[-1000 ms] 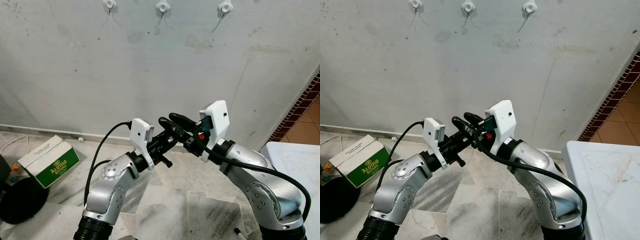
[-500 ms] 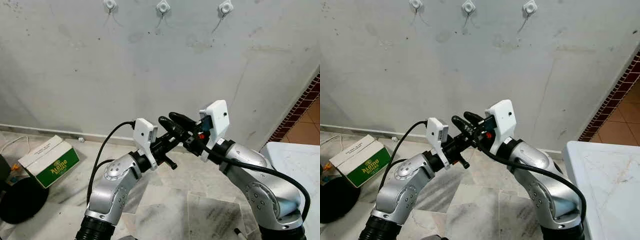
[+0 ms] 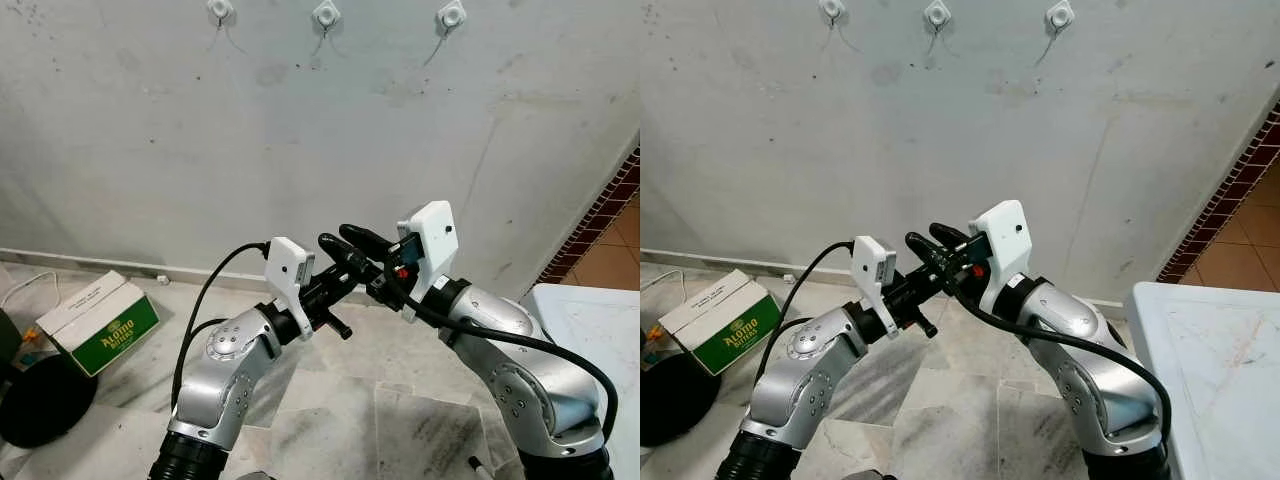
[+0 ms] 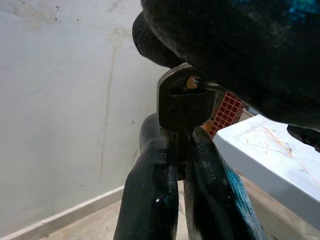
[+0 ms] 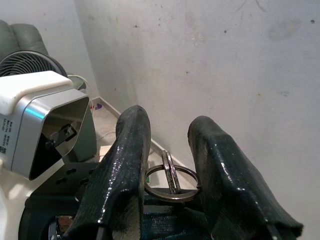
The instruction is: Hang keys on a hook
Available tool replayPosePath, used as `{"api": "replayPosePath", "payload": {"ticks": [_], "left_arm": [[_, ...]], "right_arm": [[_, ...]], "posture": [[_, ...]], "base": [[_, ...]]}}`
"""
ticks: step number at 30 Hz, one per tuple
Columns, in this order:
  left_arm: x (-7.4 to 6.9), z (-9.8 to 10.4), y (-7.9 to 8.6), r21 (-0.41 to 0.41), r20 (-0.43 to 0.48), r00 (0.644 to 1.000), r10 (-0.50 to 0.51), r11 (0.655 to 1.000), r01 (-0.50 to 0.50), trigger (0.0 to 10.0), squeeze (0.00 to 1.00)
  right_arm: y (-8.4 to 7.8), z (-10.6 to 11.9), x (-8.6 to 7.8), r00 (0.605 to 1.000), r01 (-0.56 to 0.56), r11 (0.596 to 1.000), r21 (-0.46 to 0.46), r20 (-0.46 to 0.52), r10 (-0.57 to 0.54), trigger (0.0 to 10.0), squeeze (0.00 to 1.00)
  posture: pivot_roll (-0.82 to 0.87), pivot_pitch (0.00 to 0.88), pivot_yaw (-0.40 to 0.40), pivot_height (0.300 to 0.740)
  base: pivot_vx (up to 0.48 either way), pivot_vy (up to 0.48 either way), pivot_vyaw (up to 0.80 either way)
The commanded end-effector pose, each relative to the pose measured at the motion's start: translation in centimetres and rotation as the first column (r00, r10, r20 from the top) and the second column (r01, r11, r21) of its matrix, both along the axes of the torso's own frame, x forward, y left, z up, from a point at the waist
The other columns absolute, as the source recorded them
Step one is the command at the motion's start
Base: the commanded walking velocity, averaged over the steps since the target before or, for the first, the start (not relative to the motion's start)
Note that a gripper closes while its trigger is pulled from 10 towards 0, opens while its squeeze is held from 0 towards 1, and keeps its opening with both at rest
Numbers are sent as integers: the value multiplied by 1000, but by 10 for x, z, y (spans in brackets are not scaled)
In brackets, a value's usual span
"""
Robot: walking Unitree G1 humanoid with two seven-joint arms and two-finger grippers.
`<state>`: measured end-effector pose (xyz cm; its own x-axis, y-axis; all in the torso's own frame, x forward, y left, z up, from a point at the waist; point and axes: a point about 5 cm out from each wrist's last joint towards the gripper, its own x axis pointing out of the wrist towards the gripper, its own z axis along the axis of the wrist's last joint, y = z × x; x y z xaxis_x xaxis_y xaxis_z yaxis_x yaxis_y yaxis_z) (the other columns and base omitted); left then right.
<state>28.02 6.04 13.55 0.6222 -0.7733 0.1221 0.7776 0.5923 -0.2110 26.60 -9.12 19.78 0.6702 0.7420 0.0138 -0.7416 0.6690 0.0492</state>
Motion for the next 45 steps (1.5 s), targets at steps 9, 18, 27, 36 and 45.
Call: {"api": "replayPosePath", "payload": {"ticks": [9,18,27,36,45], "left_arm": [[4,-3,16,20,4,997,81,997,-81,0,0],[4,-2,12,27,13,997,72,997,-72,0,0],[5,-1,14,57,30,998,60,996,-62,0,0],[8,9,22,76,46,999,14,997,-18,0,0],[5,17,27,26,11,999,-45,999,45,0,0]], "right_arm": [[0,-2,-2,1000,-22,1000,-5,-3,22,10000,357],[-1,-2,-1,1000,-16,1000,-7,3,16,10000,1000],[-13,-1,13,991,124,992,-27,53,-122,10000,1000],[-20,-6,17,984,167,983,-82,84,-160,10000,1000],[-34,-10,23,972,217,969,-119,117,-203,10000,608]], "posture": [[-47,35,46,740],[-48,35,46,740],[-45,34,49,740],[-41,33,55,740],[-34,33,64,740]], "base": [[0,0,0],[0,0,0],[0,0,0],[0,0,0],[0,0,0]]}}
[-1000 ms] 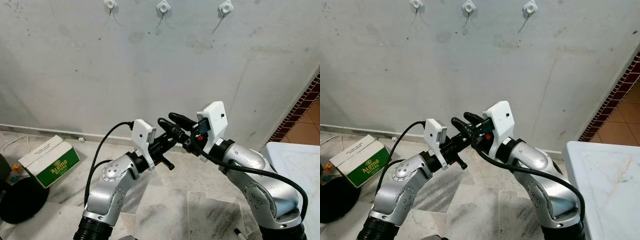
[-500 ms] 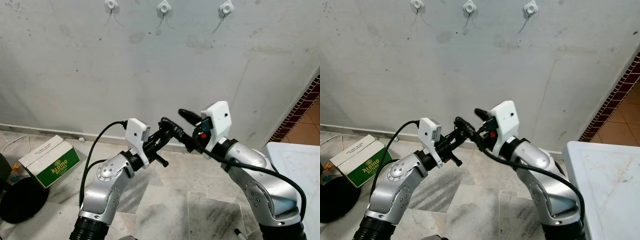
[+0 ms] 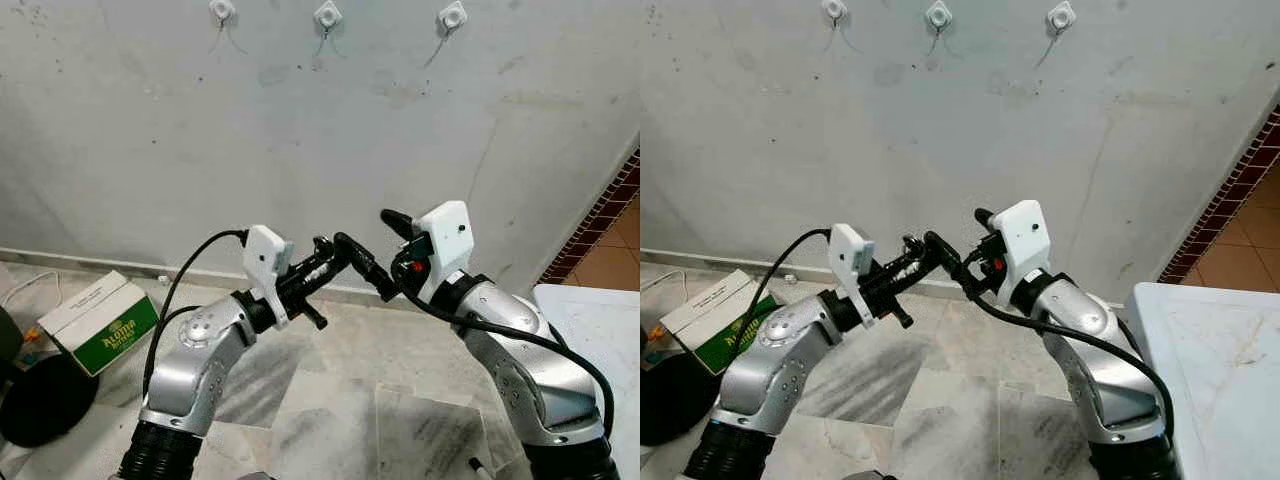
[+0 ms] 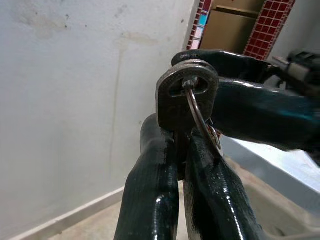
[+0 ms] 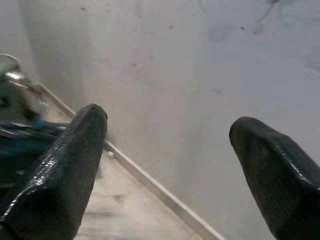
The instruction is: Hang keys on a hook
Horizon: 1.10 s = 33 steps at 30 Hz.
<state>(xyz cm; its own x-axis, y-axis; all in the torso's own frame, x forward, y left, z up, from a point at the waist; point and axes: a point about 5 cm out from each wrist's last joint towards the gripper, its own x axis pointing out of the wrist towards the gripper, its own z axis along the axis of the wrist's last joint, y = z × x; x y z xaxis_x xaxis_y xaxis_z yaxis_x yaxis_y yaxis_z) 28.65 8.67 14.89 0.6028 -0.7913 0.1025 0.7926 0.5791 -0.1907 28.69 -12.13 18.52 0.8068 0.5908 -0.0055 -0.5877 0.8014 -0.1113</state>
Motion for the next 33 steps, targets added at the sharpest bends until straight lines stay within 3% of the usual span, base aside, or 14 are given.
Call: {"api": "replayPosePath", "payload": {"ticks": [1,2,3,4,5,7,10,17,25,33], "left_arm": [[-2,4,1,-3,7,1000,-21,1000,21,0,0],[-3,3,0,-2,0,999,-41,999,41,0,0],[-4,2,0,-2,-4,999,-51,999,51,0,0],[-5,2,-1,0,-7,998,-64,998,64,0,0],[-8,2,-3,6,-12,996,-92,996,92,0,0],[-9,1,-4,7,-14,995,-101,995,101,0,0],[-10,-2,-2,27,-19,997,-78,997,78,0,0],[-3,-9,8,66,-31,999,10,998,-8,0,0],[0,-9,11,70,-26,999,42,997,-40,0,0],[2,-8,3,57,-24,999,28,998,-26,0,0]], "right_arm": [[-3,2,2,1000,8,1000,0,12,-8,10000,608],[-6,1,2,1000,-7,1000,5,-3,7,10000,345],[-8,0,2,1000,-15,1000,7,-11,15,10000,345],[-10,-1,3,1000,-23,1000,9,-19,23,10000,278],[-16,-1,4,999,-34,999,11,-32,34,10000,0],[-20,-1,5,999,-37,999,8,-34,37,10000,0],[-43,9,16,1000,14,999,-51,6,-14,10000,0],[-53,17,14,999,1,991,-130,52,6,10000,0],[-48,12,0,996,-93,989,-111,0,94,10000,0],[-25,-3,-21,974,-213,976,-34,-89,210,10000,0]], "posture": [[-34,33,64,740],[-34,33,64,740],[-32,33,65,740],[-32,33,65,740],[-32,33,65,740],[-30,31,66,740],[-30,32,67,740],[-27,34,64,740],[-29,35,58,740],[-37,31,59,740]], "base": [[0,0,0],[0,0,0],[0,0,0],[0,0,0],[0,0,0],[0,0,0],[0,0,0],[0,0,0],[0,0,0],[0,0,0]]}}
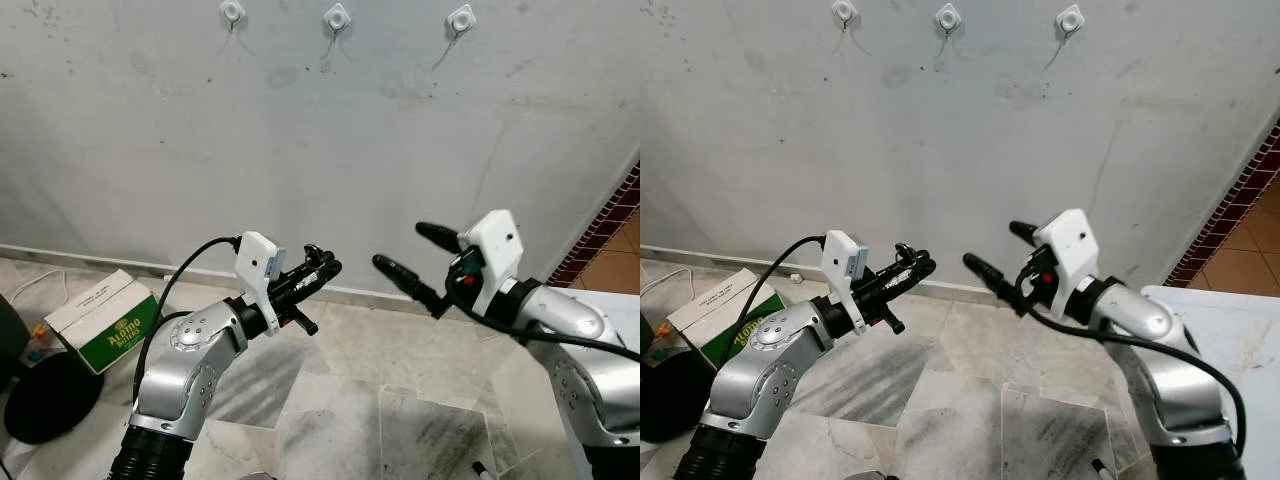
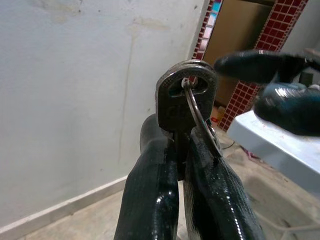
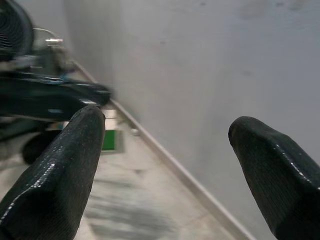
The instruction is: Hang keys on a hook
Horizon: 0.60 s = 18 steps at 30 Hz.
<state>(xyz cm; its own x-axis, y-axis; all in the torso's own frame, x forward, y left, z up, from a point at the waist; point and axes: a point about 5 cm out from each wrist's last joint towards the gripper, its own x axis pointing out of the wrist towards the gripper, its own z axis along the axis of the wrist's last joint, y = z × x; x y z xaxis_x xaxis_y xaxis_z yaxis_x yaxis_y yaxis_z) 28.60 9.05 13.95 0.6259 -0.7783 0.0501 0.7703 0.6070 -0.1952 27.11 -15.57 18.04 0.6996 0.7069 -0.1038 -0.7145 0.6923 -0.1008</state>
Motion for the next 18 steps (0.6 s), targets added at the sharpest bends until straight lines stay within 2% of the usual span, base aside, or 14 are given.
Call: {"api": "replayPosePath", "payload": {"ticks": [1,18], "left_arm": [[3,1,-3,15,10,1000,-3,1000,3,0,0],[-1,-1,-22,-5,4,999,-51,999,51,0,0]], "right_arm": [[13,1,-7,998,-69,997,26,-11,69,10000,0],[34,10,-13,996,-85,992,88,-6,86,10000,0]], "posture": [[-37,31,59,740],[-43,34,62,740]], "base": [[0,0,0],[0,0,0]]}}
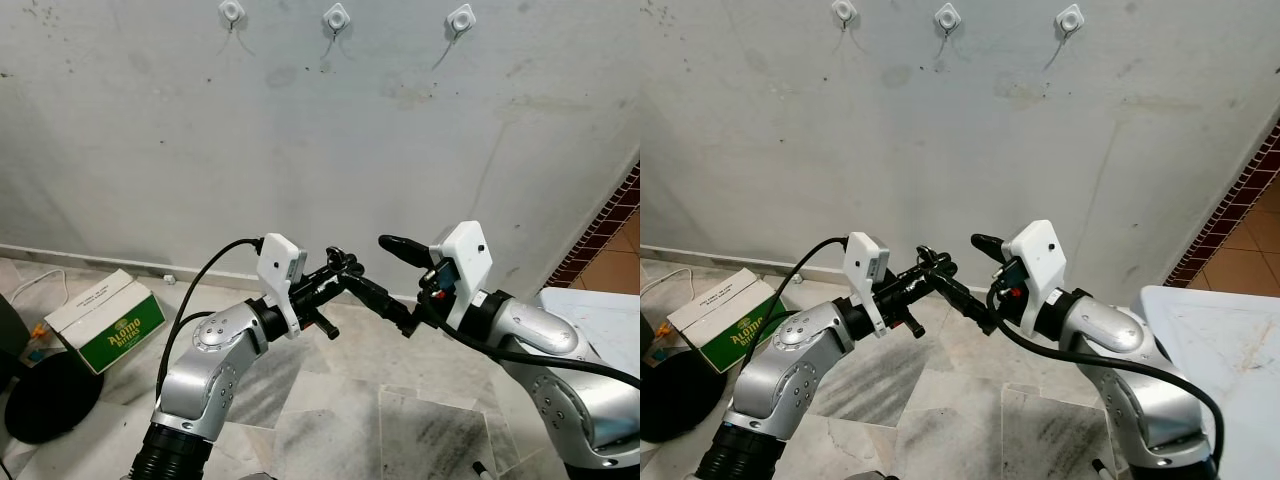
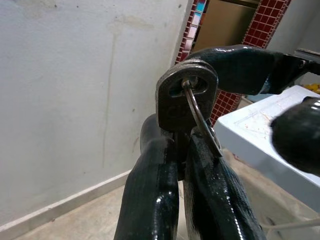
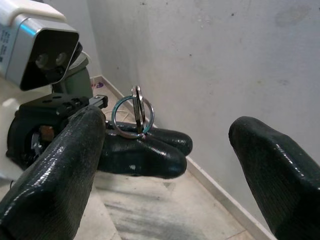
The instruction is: Hang keys on a hook
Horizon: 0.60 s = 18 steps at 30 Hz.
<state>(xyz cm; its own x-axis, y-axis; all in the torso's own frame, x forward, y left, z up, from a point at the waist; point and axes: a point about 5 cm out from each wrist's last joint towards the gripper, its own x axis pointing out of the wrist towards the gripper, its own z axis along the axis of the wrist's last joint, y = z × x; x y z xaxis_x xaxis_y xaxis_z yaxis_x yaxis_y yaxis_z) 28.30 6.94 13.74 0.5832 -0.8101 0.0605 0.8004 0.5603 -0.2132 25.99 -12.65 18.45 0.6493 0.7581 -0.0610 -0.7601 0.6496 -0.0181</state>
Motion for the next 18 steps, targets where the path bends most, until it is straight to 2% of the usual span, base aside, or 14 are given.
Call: {"api": "replayPosePath", "payload": {"ticks": [1,18], "left_arm": [[2,1,-1,13,12,1000,3,1000,-3,0,0],[3,3,-1,9,20,1000,4,1000,-4,0,0]], "right_arm": [[8,5,-4,999,-32,999,2,14,32,10000,0],[12,-7,-5,999,-31,999,-30,-23,31,10000,0]], "posture": [[-45,34,62,740],[-42,37,60,740]], "base": [[0,0,0],[0,0,0]]}}
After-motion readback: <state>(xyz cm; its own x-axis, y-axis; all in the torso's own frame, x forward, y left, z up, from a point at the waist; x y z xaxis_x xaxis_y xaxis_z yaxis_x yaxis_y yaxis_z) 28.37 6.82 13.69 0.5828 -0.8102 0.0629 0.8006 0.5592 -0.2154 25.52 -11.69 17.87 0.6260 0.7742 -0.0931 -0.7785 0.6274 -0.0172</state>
